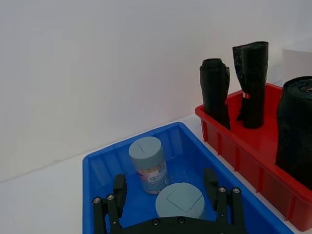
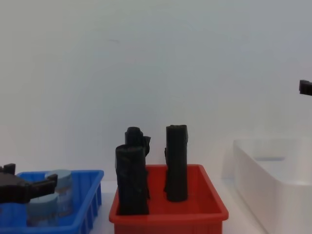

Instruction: Pick the cotton swabs from the blue box and place them into the white box.

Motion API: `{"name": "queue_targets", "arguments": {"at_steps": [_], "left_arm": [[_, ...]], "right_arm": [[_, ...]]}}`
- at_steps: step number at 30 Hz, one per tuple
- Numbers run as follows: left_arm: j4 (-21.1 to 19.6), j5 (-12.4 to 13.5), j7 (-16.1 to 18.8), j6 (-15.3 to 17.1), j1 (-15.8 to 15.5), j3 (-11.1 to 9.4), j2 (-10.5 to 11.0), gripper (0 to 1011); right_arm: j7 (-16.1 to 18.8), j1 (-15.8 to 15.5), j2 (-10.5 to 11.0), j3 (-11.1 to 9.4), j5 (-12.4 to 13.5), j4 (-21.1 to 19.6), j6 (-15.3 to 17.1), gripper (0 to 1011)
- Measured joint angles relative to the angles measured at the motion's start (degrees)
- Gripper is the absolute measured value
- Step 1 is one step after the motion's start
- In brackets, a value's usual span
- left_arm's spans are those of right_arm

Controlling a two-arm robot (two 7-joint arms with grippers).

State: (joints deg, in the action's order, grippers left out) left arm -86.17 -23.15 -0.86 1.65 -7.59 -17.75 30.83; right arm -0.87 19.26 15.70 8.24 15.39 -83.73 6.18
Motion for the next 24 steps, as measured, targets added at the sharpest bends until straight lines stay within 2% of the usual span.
{"name": "queue_targets", "arguments": {"at_steps": [15,24], "left_arm": [[4.75,-1.12,-5.79,0.2,-2.5,0.02,-1.77,1003],[5.9,-1.48,-7.57,0.97,-3.25,0.1,-2.25,1003]], "right_arm": [[0.0,0.0,0.0,0.0,0.0,0.0,0.0,1001],[0.0,0.0,0.0,0.0,0.01,0.0,0.0,1002]]}}
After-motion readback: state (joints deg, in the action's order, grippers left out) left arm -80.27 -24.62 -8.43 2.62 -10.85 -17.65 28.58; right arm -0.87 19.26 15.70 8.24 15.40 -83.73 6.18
